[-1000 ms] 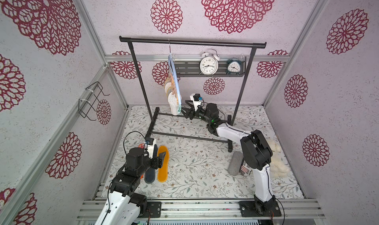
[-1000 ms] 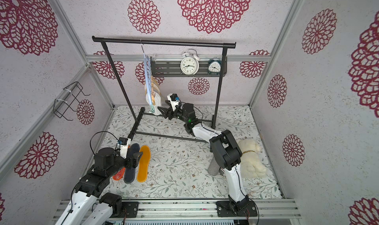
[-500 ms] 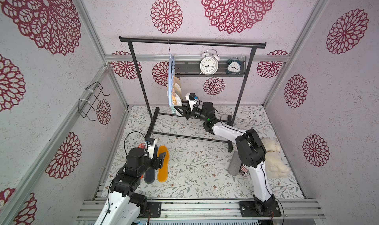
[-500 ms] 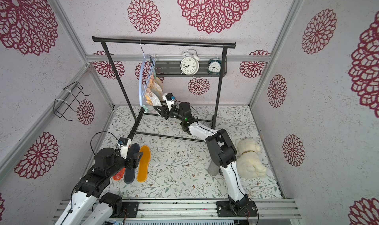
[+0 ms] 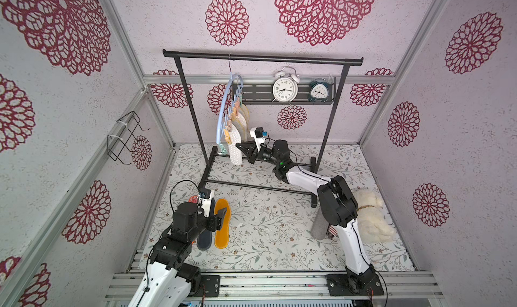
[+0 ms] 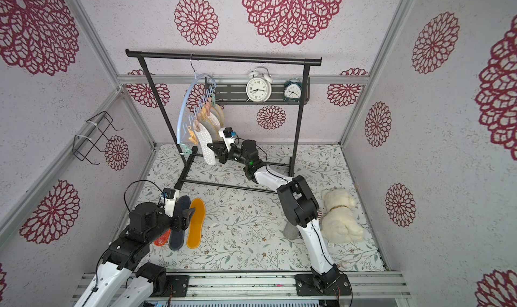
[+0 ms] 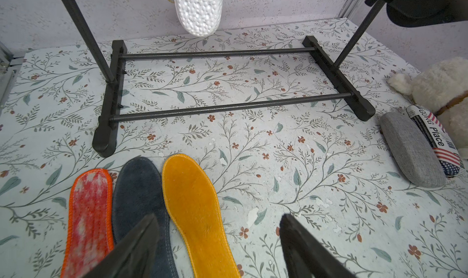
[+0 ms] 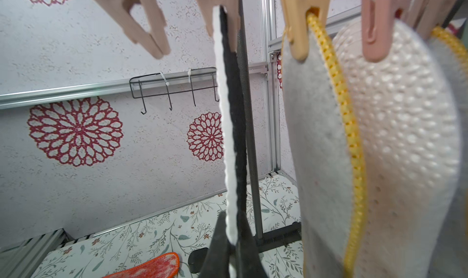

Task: Take the shoe insoles off the hanger
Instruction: Remove the insole from the hanger.

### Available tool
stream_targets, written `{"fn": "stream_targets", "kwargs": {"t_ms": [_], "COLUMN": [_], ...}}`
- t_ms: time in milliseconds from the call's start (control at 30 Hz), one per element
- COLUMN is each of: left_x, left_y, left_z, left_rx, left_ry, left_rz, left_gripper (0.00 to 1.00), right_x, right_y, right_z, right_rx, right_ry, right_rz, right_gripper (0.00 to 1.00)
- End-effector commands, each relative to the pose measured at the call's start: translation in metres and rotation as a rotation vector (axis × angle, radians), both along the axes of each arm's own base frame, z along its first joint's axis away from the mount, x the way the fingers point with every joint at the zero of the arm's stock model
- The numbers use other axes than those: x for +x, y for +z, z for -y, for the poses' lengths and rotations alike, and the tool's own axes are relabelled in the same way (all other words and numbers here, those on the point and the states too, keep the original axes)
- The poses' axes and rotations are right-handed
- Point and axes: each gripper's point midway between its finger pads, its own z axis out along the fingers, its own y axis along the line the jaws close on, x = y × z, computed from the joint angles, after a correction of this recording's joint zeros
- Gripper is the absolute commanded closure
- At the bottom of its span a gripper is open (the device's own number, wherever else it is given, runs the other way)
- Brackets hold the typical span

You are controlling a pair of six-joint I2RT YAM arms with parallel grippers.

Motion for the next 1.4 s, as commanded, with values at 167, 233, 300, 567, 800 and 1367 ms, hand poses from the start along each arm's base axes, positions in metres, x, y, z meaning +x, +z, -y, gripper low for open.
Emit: {"fn": "stream_targets", "kwargs": {"t_ms": [167,233,300,567,800,1367], "left_x": [0.011,0.021,0.035,0.102,0.155,0.2], "left_y": [0.04,0.059,0.077,0.132,0.15,0.178], "left_z": [0.009,0.011,0.008,0.014,0.032,0.068], "left_rx": [-0.083,-0.129,-0.156,-0.12,-0.172,-0.319], "left_ry": [-0.026,-0.045,-0.039,-0.126,-0.271,-0.647], "left_rz": [0.065,0.102,0.133,0.224,0.217,0.276], "left_gripper": [0.22,0.22,0.21,0.19,0.23,0.27], "right_x": [-0.03,-0.033,-0.037,-0.05,-0.059,-0.061], "right_y": [0.031,0.028,0.028,0.026,0.029,0.027], "right_z": [0.012,0.017,0.022,0.042,0.054,0.07], "right_rx": [0.072,0.066,0.063,0.05,0.041,0.022], "right_ry": [0.184,0.19,0.199,0.241,0.274,0.334], "right_rz": [-0.003,-0.008,-0.016,-0.045,-0.054,-0.113], "right_gripper": [1.0,1.0,1.0,1.0,1.0,1.0]}}
